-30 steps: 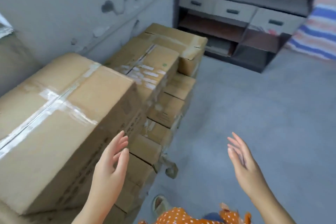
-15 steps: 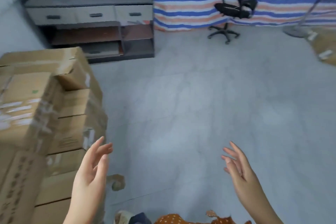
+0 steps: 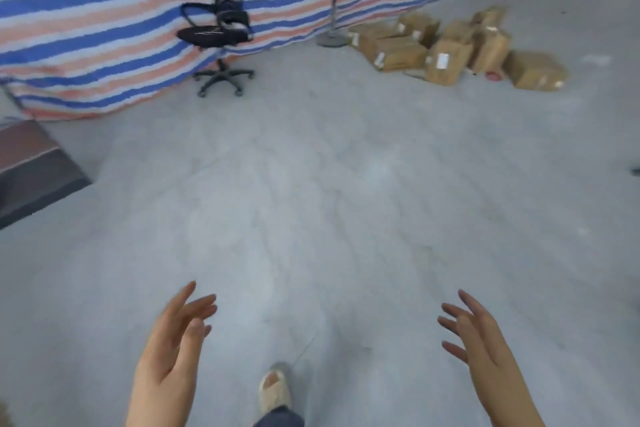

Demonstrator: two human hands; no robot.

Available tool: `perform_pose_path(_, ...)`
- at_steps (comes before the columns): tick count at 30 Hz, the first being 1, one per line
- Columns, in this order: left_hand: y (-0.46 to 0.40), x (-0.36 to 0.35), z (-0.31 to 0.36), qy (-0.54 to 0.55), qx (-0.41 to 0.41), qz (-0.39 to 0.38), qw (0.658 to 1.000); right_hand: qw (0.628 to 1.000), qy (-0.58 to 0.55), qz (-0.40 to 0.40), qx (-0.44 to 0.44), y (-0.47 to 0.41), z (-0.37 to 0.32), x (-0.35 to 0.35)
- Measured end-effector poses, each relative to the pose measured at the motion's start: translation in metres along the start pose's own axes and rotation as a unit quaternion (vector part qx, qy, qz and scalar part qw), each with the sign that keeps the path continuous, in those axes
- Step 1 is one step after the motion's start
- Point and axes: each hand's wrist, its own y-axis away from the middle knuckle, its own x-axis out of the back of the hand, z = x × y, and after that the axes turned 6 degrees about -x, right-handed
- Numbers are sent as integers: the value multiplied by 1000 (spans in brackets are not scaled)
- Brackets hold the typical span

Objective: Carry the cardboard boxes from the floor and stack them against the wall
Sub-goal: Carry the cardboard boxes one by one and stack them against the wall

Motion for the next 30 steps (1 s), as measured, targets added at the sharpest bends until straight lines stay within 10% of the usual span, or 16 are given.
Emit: perform_pose_path(30,-433,-473,18,-8,-11,-272,962,958,-73,271,-64,-435,-98,111)
